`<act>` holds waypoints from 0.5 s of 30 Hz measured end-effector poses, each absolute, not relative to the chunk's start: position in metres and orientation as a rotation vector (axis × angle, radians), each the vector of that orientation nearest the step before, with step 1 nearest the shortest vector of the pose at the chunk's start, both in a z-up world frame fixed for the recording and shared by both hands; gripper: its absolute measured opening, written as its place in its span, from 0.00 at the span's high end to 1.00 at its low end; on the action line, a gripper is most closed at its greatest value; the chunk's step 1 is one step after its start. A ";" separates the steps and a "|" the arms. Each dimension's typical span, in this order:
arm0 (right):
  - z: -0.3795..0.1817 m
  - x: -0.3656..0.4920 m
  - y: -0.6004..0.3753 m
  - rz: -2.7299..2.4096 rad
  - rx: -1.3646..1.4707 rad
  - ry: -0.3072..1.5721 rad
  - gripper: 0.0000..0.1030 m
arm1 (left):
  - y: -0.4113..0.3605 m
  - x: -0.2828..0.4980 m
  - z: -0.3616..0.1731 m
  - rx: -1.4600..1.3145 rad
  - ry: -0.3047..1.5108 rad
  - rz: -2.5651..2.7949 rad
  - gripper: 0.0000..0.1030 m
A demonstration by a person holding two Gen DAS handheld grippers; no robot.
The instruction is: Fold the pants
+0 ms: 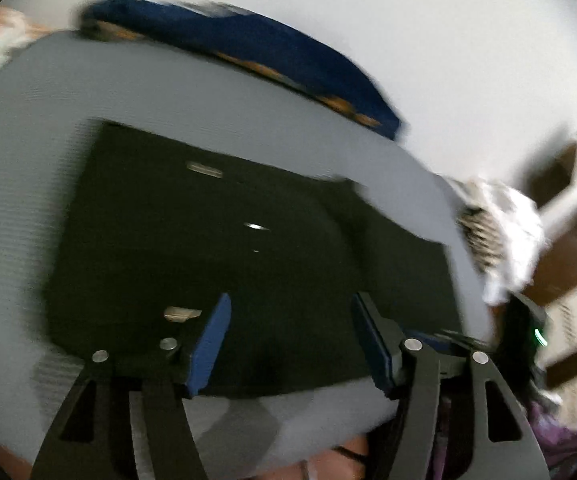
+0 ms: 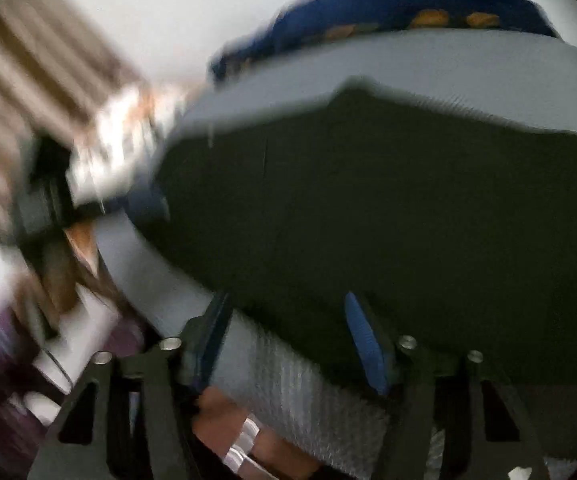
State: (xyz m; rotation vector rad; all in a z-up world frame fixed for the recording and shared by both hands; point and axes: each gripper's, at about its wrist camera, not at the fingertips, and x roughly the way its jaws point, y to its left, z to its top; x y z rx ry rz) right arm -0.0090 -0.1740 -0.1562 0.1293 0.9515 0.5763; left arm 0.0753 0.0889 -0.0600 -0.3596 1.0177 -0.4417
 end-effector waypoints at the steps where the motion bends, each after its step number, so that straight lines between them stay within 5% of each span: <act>1: -0.150 -0.011 -0.170 0.583 0.096 0.947 0.45 | 0.108 0.079 -0.057 -0.343 1.014 -0.385 0.37; 4: -0.111 -0.006 -0.174 0.659 0.200 0.845 0.45 | 0.166 0.092 -0.053 -0.351 0.962 -0.287 0.32; 7: -0.088 0.008 -0.172 0.646 0.210 0.785 0.33 | 0.202 0.112 -0.060 -0.406 0.935 -0.319 0.29; 15: -0.129 0.046 -0.202 0.524 0.465 0.942 0.30 | 0.204 0.164 -0.095 -0.224 1.022 -0.634 0.29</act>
